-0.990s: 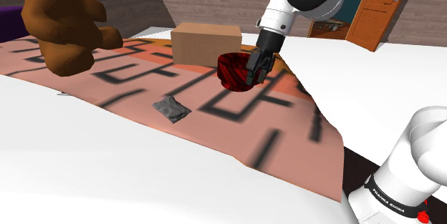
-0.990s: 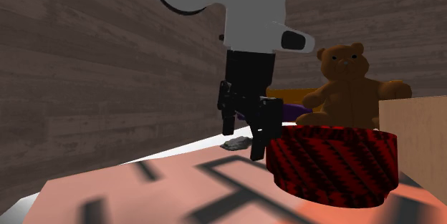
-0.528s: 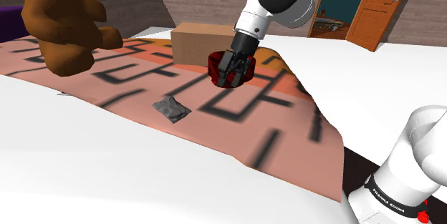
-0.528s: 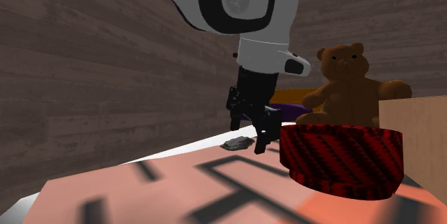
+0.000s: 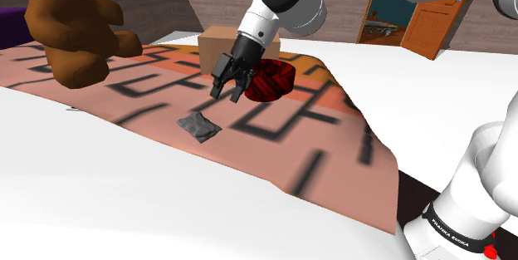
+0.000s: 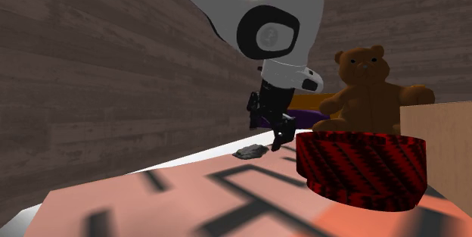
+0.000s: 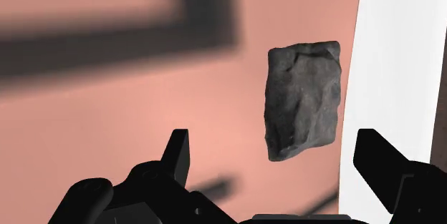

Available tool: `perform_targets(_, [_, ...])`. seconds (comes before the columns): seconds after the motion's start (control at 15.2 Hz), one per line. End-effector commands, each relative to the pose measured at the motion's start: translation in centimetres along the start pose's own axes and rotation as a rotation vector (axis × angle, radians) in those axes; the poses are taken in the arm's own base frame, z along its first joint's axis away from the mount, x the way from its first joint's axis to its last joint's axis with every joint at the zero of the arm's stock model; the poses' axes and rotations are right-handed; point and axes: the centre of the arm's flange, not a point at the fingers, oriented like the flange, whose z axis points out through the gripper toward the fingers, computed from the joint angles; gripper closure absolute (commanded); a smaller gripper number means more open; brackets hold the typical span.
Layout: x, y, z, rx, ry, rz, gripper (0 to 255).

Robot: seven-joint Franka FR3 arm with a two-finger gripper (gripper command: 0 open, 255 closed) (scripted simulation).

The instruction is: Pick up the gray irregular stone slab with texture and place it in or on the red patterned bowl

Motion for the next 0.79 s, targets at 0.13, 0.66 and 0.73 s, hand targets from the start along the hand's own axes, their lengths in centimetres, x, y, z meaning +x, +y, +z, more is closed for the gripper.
perform_targets(0.13, [3.4, -2.3, 2.1, 0.071, 0.015, -0.024, 0])
perform_targets(0.66, [3.8, -2.9, 6.0, 0.079, 0.017, -0.027, 0])
perform_targets(0.73, [3.8, -3.0, 6.3, 0.079, 0.017, -0.027, 0])
